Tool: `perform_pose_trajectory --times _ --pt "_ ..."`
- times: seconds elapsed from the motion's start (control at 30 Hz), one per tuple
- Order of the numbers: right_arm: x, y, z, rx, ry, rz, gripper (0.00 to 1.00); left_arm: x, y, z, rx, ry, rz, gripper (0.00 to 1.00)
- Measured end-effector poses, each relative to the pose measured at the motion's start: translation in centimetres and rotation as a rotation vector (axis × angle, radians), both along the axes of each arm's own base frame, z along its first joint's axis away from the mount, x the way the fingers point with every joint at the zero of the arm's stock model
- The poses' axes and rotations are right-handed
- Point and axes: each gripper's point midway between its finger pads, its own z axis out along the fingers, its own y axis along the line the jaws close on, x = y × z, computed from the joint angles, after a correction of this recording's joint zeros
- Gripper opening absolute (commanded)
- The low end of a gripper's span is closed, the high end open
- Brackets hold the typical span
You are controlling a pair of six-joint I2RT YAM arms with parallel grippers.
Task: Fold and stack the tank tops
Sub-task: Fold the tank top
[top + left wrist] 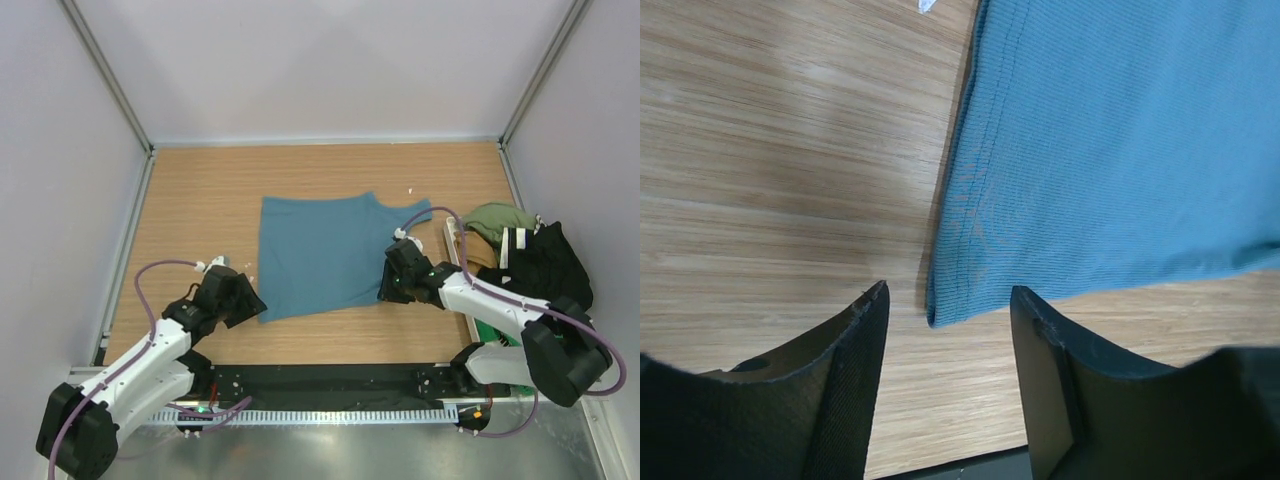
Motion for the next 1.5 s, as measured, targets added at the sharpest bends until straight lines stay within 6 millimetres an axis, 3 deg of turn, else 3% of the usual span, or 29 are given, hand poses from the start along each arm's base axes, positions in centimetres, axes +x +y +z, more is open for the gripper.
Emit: perform_pose_trajectory --times 0.23,0.37,0.43,0.53,0.63,0.73,0.9,1.0,1.03,1.5 --pt "0.1 -0.1 -1.4 -0.047 0.040 0.013 0.28 -0.2 -0.6 -0.4 0.003 0.016 -0.029 0.45" --pt "0.4 0.1 -1.1 -0.047 0.029 0.024 0.48 -0.4 -0.8 -0.4 0.001 0.017 -0.040 0.42" --pt "0.5 0.1 -1.0 -0.047 0.026 0.028 0.47 -0.4 -0.9 -0.4 0.000 0.017 -0.044 0.41" --pt "0.4 0.1 -0.7 -0.037 0.012 0.032 0.42 -0.6 -1.1 -0.5 0.001 0.019 -0.052 0.41" --pt "0.4 0.0 -0.5 -0.034 0.005 0.037 0.19 -0.8 -1.1 -0.7 0.007 0.030 -0.060 0.41" --pt "0.2 -0.1 -0.7 -0.038 0.009 0.042 0.09 -1.1 -1.2 -1.1 0.018 0.047 -0.070 0.40" --pt "-0.1 -0.2 -1.0 -0.040 0.017 0.046 0.04 -1.5 -1.3 -1.4 0.027 0.064 -0.083 0.33" --pt "-0.3 -0.2 -1.0 -0.034 0.018 0.048 0.01 -1.5 -1.2 -1.6 0.033 0.074 -0.077 0.13" --pt "-0.4 -0.2 -1.0 -0.031 0.018 0.050 0.01 -1.5 -1.2 -1.7 0.035 0.077 -0.078 0.01" --pt "-4.4 -0.7 -1.3 0.021 0.094 0.051 0.01 -2.2 -1.6 -0.4 -0.007 0.057 -0.103 0.00"
